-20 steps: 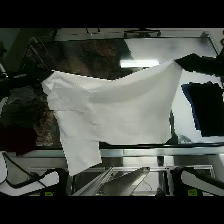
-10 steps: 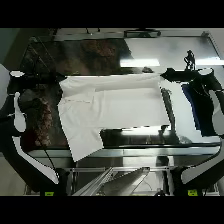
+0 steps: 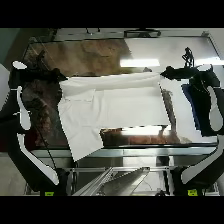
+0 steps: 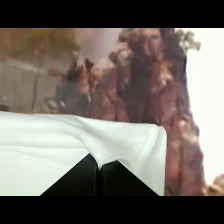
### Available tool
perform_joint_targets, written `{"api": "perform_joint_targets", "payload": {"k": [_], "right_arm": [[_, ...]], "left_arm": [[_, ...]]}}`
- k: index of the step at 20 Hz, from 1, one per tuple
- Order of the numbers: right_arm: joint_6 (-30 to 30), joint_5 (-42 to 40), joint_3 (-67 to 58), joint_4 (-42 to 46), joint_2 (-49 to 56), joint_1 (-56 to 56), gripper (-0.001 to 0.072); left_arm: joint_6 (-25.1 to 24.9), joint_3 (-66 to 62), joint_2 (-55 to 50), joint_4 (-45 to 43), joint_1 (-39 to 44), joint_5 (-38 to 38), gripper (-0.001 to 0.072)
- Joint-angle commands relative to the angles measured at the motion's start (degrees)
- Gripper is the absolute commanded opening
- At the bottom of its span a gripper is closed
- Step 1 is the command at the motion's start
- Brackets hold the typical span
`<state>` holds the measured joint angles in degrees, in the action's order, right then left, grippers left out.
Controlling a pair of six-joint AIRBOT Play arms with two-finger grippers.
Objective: Fold the shirts.
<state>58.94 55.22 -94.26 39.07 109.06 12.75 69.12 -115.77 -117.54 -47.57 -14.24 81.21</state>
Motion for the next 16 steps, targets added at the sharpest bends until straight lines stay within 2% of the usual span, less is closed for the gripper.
{"api": "perform_joint_targets", "payload": {"k": [1, 3, 6, 10, 14, 16], "right_arm": [[3.43, 2.95, -0.26, 11.23, 0.13, -0.09, 0.0018], [3.45, 4.24, -0.26, 13.05, 0.13, -0.09, 0.0018], [3.48, 5.31, -0.24, 13.49, 0.37, -0.44, 0.0018], [3.43, 8.61, -0.22, 14.58, 1.07, -2.1, 0.0018], [3.52, 8.72, -0.13, 17.62, 1.09, -4.09, 0.0018], [7.21, 8.74, -0.13, 23.21, 1.07, -4.72, 0.0018]], "left_arm": [[2.91, -0.42, 0.13, -5.42, 0.94, 6.27, 0.0], [4.09, 2.54, 2.29, -5.97, 0.87, 5.79, 0.0], [4.94, 10.67, 6.56, -13.09, 1.36, 3.17, 0.0], [4.59, 20.92, 9.68, -13.86, 2.95, -2.49, 0.0001], [4.24, 23.26, 9.92, -14.1, 4.94, -5.51, 0.0001], [4.98, 23.15, 9.94, -14.38, 5.42, -5.49, 0.0001]]}}
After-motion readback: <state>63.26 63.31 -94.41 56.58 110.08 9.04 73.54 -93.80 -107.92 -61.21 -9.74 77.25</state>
